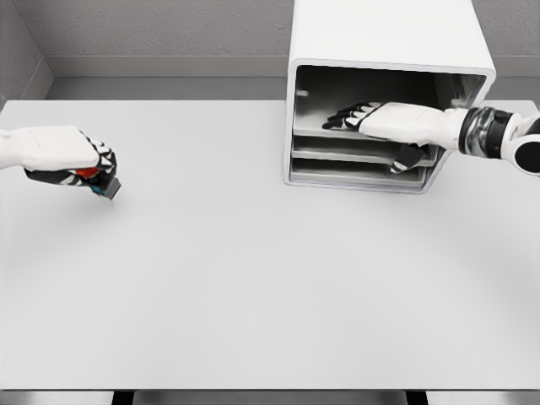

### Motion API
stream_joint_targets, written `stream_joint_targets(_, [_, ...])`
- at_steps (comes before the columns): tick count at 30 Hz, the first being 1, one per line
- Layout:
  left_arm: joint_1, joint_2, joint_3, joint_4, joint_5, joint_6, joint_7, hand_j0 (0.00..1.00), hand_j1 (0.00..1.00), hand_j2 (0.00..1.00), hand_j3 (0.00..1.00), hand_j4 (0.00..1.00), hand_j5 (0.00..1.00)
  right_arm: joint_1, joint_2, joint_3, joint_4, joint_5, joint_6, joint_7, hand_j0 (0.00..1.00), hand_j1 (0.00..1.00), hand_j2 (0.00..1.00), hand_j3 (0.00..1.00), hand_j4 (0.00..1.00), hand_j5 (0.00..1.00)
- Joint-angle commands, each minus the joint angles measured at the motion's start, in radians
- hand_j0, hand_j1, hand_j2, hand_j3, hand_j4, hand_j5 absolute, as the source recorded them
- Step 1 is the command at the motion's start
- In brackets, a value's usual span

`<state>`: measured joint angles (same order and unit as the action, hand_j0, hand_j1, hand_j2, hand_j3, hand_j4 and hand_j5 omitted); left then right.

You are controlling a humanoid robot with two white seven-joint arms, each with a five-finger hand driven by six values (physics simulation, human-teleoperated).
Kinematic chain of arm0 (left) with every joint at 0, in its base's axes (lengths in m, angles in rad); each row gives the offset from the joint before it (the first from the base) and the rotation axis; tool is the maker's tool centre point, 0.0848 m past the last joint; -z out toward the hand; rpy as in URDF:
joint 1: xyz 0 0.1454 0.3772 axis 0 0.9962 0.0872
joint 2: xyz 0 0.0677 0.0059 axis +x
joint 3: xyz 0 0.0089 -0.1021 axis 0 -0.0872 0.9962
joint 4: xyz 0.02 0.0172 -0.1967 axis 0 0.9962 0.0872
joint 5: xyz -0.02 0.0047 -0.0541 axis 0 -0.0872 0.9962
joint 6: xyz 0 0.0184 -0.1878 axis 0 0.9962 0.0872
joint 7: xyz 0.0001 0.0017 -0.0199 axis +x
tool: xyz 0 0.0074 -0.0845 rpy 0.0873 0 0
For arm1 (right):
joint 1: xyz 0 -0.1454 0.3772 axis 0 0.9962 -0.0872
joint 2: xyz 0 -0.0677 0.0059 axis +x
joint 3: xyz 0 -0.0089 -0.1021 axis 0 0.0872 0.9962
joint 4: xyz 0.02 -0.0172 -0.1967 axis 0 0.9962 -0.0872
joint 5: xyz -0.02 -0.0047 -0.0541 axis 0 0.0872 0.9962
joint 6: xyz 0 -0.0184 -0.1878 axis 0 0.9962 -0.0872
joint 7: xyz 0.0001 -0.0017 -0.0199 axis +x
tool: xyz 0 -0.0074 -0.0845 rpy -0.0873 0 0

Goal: Slide open multi-storey tabletop storage cabinets and put open load switch and slide close multi-storey tabletop storage cabinets

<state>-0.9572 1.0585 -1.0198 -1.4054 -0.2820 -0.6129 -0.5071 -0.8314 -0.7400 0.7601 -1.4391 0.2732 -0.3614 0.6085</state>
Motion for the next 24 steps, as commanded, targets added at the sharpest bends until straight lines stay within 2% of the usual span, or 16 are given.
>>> stream_joint_targets(1, [0.0,0.015,0.007,-0.014,0.027,0.002,0.001,0.44,0.44,0.44,0.44,0.44,0.44,0.0,-0.007,0.001,-0.026,-0.008,-0.011,0.002,1.0,1.0,1.0,1.0,1.0,1.0])
stream_joint_targets(3, [-0.003,0.015,0.009,-0.014,0.038,0.002,0.001,0.44,0.44,0.44,0.44,0.44,0.44,0.008,-0.007,-0.001,-0.055,-0.008,-0.016,0.002,1.0,1.0,1.0,1.0,1.0,1.0])
stream_joint_targets(9, [-0.02,0.051,0.009,-0.041,0.073,0.002,0.001,0.44,0.44,0.44,0.44,0.44,0.44,0.029,-0.065,-0.012,-0.133,-0.008,-0.016,0.002,1.0,1.0,1.0,1.0,1.0,1.0])
stream_joint_targets(19, [-0.021,0.094,0.009,-0.089,0.104,0.002,0.002,0.44,0.44,0.44,0.44,0.44,0.44,0.078,-0.105,-0.042,-0.182,-0.009,-0.028,0.002,1.0,1.0,1.0,1.0,1.0,1.0])
stream_joint_targets(22, [-0.031,0.097,0.009,-0.09,0.115,0.002,0.002,0.44,0.44,0.44,0.44,0.44,0.44,0.129,-0.144,-0.116,-0.221,-0.009,-0.045,0.002,1.0,1.0,1.0,1.0,1.0,1.0])
stream_joint_targets(24, [-0.038,0.103,0.009,-0.09,0.121,0.002,0.002,0.44,0.44,0.44,0.44,0.44,0.44,0.132,-0.148,-0.119,-0.221,-0.012,-0.051,0.002,1.0,1.0,1.0,1.0,1.0,1.0])
